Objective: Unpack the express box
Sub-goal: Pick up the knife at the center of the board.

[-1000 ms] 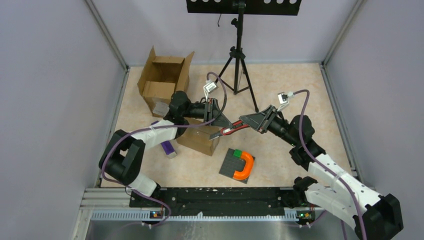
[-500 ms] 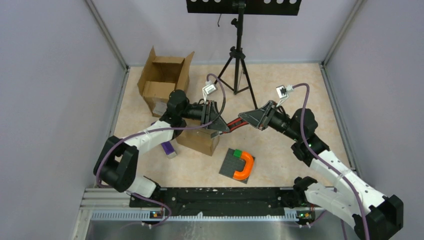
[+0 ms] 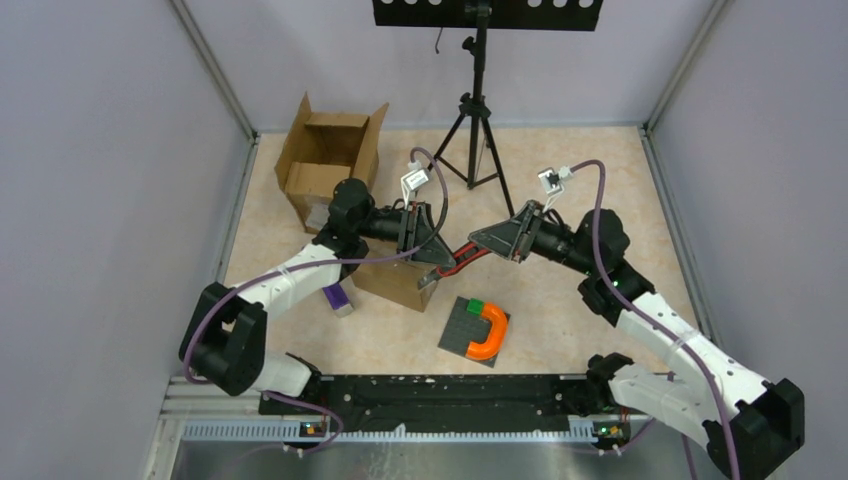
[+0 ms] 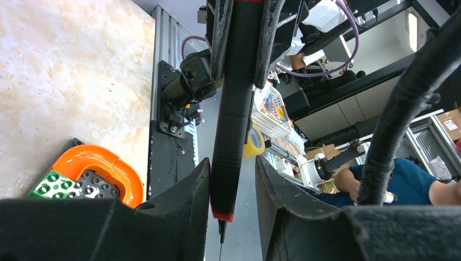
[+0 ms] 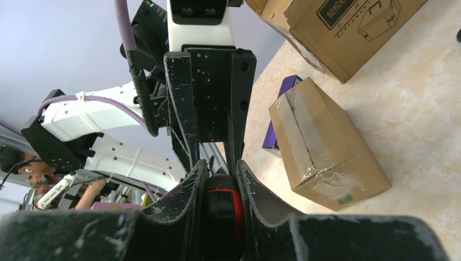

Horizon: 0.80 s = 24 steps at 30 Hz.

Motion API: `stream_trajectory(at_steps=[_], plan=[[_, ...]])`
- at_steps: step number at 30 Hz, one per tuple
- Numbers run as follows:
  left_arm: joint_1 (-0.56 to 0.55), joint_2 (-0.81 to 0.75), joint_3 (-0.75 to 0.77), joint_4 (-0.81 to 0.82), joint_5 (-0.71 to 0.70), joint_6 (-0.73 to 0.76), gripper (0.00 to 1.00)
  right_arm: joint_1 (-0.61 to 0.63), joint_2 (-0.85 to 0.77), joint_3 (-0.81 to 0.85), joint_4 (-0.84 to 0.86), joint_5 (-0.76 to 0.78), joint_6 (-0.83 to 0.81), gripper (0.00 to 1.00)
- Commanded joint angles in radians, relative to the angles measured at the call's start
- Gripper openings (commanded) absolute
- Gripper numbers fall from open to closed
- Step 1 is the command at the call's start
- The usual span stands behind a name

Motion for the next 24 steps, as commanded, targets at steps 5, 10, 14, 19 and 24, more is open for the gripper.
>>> stream_trajectory(at_steps=[5, 10, 14, 19, 24], plan=[[0.001, -0.035, 0.019, 0.009, 0.007, 0.028, 0.36, 0.032, -0.001, 0.060, 0.022, -0.010, -0.028, 0.00], [0.001, -0.039, 0.019, 0.020, 0.020, 0.026, 0.35, 0.033, 0.008, 0.080, 0.015, -0.020, -0.038, 0.00], [0.002, -0.047, 0.025, 0.028, 0.029, 0.020, 0.36, 0.034, 0.020, 0.098, 0.017, -0.044, -0.048, 0.00], [0.001, -0.052, 0.031, 0.052, 0.031, 0.002, 0.33, 0.033, 0.029, 0.115, 0.012, -0.064, -0.064, 0.00], [0.001, -0.060, 0.021, 0.096, 0.054, -0.035, 0.31, 0.033, 0.020, 0.118, -0.012, -0.036, -0.085, 0.00]])
